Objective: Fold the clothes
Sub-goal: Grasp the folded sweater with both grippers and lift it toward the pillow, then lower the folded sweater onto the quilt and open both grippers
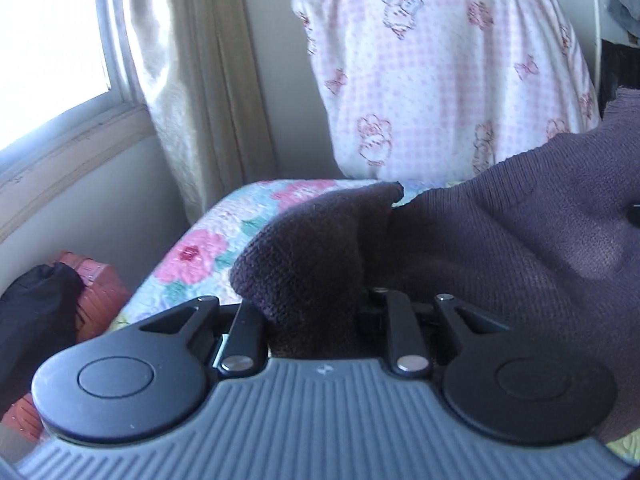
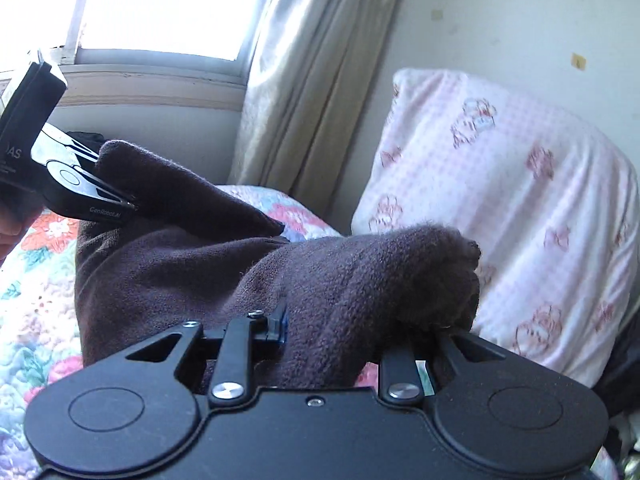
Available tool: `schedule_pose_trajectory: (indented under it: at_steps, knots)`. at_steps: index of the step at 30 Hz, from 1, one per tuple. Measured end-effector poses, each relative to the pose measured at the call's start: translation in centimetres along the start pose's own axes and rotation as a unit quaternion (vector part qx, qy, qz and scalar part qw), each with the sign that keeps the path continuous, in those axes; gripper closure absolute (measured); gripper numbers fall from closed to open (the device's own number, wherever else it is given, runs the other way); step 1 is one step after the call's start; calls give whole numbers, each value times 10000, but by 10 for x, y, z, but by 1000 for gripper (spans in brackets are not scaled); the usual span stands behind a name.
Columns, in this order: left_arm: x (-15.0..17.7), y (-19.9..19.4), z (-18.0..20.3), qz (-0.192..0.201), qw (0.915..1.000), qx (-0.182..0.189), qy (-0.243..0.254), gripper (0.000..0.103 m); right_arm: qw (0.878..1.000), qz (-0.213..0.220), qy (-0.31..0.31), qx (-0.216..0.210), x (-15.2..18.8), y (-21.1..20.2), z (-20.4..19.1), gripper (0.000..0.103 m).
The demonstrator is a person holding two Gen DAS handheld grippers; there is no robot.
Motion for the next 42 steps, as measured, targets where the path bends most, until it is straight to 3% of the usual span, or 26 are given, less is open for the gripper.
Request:
schedule_pose_trajectory:
  at_steps: [4,8,11,15,19,22,25,29,33,34,35,36,37,38,40,42]
  knots:
    - [-31,-12,-42,126,9993,-342,10,85,9992,-225,-251,-192,-58,21,-11,75]
    - [-47,3,-69,56,9982,-570,-177,85,9980,-343,-475,-244,-94,53,-26,76]
    - [-54,23,-92,86,9963,-845,-101,85,9983,-37,-471,-327,-110,79,-36,76]
    - [-65,52,-120,283,9920,-1221,-119,85,9954,871,-346,-182,-123,117,-44,76]
    - [-66,97,-132,478,9823,-1696,641,85,9939,1045,-111,-333,-116,177,-49,76]
    - [-52,133,-134,449,9772,-1871,903,85,9932,1106,-188,-324,-107,222,-50,76]
    - [-37,157,-135,691,9669,-2134,1217,85,9930,1156,-185,-163,-99,266,-49,76]
    - [-1,193,-147,535,9662,-2298,1035,85,9929,1174,196,-49,-84,312,-52,76]
    - [75,253,-170,-503,9754,-2116,357,80,9971,587,412,-247,-49,369,-65,71]
    - [103,267,-174,-924,9756,-1984,177,75,9980,191,506,-324,-32,388,-66,70]
    - [132,281,-175,-1404,9735,-1808,-2,74,9966,-341,628,-411,-10,405,-67,62]
    - [150,285,-177,-1570,9719,-1742,-189,74,9929,-845,719,-435,11,419,-67,62]
    - [160,283,-180,-1503,9721,-1761,-381,73,9895,-1168,778,-339,29,425,-63,61]
    - [165,282,-183,-1450,9719,-1762,-574,72,9881,-1150,974,-304,37,422,-55,51]
    - [167,278,-192,-1367,9705,-1736,-961,64,9808,-802,1714,-469,44,407,-35,41]
    - [167,276,-203,-1309,9660,-1756,-1375,53,9733,-911,2041,-530,50,401,-22,34]
Point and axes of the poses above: each gripper's, at about its wrist camera, not at the fingertips, and y roughly the way its jaws point, z to its right, x to its underside, the point moved 9 cm from there along y, roughly the way its jaws point, and after that the axes turned 10 degrees about z, right-handed, at the moved point
